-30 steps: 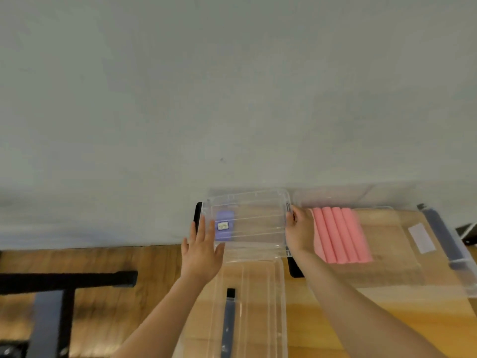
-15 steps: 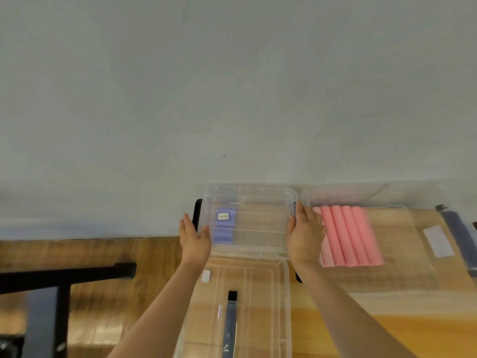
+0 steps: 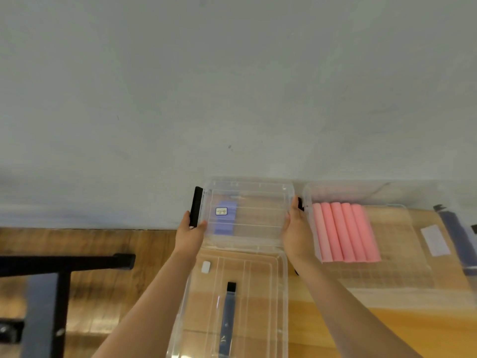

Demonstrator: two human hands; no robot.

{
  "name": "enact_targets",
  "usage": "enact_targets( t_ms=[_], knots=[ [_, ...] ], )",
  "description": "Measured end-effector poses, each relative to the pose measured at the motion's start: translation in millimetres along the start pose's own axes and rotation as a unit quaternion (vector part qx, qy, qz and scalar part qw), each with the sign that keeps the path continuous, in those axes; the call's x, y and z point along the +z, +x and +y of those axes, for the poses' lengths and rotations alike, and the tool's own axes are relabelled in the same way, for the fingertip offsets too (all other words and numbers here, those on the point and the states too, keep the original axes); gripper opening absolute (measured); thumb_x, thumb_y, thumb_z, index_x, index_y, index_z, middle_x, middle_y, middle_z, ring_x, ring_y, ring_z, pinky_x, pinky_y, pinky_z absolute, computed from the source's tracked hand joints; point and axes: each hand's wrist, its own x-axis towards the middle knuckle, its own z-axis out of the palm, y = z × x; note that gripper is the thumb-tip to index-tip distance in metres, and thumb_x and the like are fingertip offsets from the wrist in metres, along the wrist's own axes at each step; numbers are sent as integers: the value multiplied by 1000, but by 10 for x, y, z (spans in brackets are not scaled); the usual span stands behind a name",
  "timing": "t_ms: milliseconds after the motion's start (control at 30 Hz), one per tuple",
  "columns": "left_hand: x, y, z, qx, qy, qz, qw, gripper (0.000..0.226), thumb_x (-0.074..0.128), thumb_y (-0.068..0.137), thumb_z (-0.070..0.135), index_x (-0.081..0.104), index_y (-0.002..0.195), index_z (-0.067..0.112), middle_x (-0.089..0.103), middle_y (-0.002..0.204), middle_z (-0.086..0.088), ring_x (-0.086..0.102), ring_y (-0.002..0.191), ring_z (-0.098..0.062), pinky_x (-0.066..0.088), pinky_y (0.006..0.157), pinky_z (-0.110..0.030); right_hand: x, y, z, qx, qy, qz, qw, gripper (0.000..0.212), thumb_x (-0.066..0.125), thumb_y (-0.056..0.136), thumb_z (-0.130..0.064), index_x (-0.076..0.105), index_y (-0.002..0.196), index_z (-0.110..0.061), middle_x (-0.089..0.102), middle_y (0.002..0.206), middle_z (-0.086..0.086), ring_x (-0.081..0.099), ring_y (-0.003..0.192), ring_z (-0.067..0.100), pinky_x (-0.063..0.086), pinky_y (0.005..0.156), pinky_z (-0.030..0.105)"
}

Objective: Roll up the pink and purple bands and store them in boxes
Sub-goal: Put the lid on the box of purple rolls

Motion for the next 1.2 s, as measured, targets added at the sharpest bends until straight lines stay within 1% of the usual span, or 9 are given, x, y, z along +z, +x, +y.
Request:
enact_targets(
  t_ms=[100, 233, 333, 400, 500, 667, 833, 1033, 1200],
  knots=[
    [-34, -44, -1, 18, 28, 1, 999, 36, 48, 94, 10, 47, 131, 11, 57, 123, -8, 54, 110, -26, 43, 98, -40, -9, -68, 15, -2, 22, -7, 1000, 52, 30, 100, -13, 9, 148, -13, 51, 131, 12, 52, 106, 19, 35, 76, 15],
    [-65, -105, -29, 25, 49, 7, 998, 36, 44, 96, 11, 45, 132, 8, 57, 121, -11, 53, 110, -27, 42, 94, -37, 42, -106, 53, -2, 57, -30, 998, 52, 30, 100, -20, 9, 148, -19, 53, 123, 5, 48, 93, 7, 37, 75, 18],
    [-65, -155, -60, 45, 60, 16, 997, 31, 44, 97, 13, 48, 127, 8, 59, 115, -9, 55, 103, -25, 43, 91, -36, 71, -123, 73, 11, 77, -26, 997, 54, 34, 100, -23, 11, 149, -20, 47, 129, 7, 45, 107, 9, 40, 88, 23],
    [-49, -176, -89, 58, 68, 37, 995, 29, 45, 96, 14, 50, 124, 7, 60, 111, -10, 56, 101, -25, 44, 90, -37, 73, -147, 74, 41, 82, -3, 996, 57, 38, 98, -27, 13, 148, -13, 35, 145, 9, 34, 131, 17, 33, 106, 29],
    [-36, -172, -115, 45, 50, 87, 994, 28, 47, 95, 15, 54, 119, 3, 61, 108, -15, 57, 103, -32, 47, 90, -43, 75, -174, 3, 85, 84, -1, 993, 62, 40, 97, -32, 14, 148, -8, 21, 153, 10, 19, 141, 22, 21, 114, 34],
    [-2, -183, -121, 40, 37, 122, 991, 30, 51, 93, 23, 59, 113, 2, 63, 107, -18, 58, 103, -34, 46, 89, -43, 37, -49, -35, 187, 157, -54, 968, 65, 39, 97, -41, 17, 147, -6, 26, 151, 12, 31, 136, 27, 32, 105, 34],
    [23, -207, -91, 25, 12, 124, 992, 40, 54, 93, 25, 49, 129, 7, 59, 120, -9, 54, 111, -28, 43, 95, -37, -2, 56, -41, 213, 114, -80, 967, 67, 39, 94, -50, 34, 139, -2, 45, 139, 15, 48, 122, 29, 42, 88, 30],
    [66, -193, -50, 9, -10, 120, 993, 36, 53, 94, 21, 52, 126, 6, 60, 118, -12, 55, 107, -28, 44, 91, -35, -55, 67, -181, 214, 29, -17, 976, 47, 47, 93, -42, 54, 110, 1, 58, 86, 5, 57, 81, 24, 35, 54, 26],
    [112, -241, -61, 47, 65, 137, 987, 48, 48, 96, 24, 37, 139, 5, 46, 138, -13, 42, 127, -30, 36, 101, -36, 5, 20, -182, 116, -11, 69, 991, 27, 53, 93, -24, 57, 104, 0, 53, 113, 14, 56, 93, 27, 36, 67, 26]
  ],
)
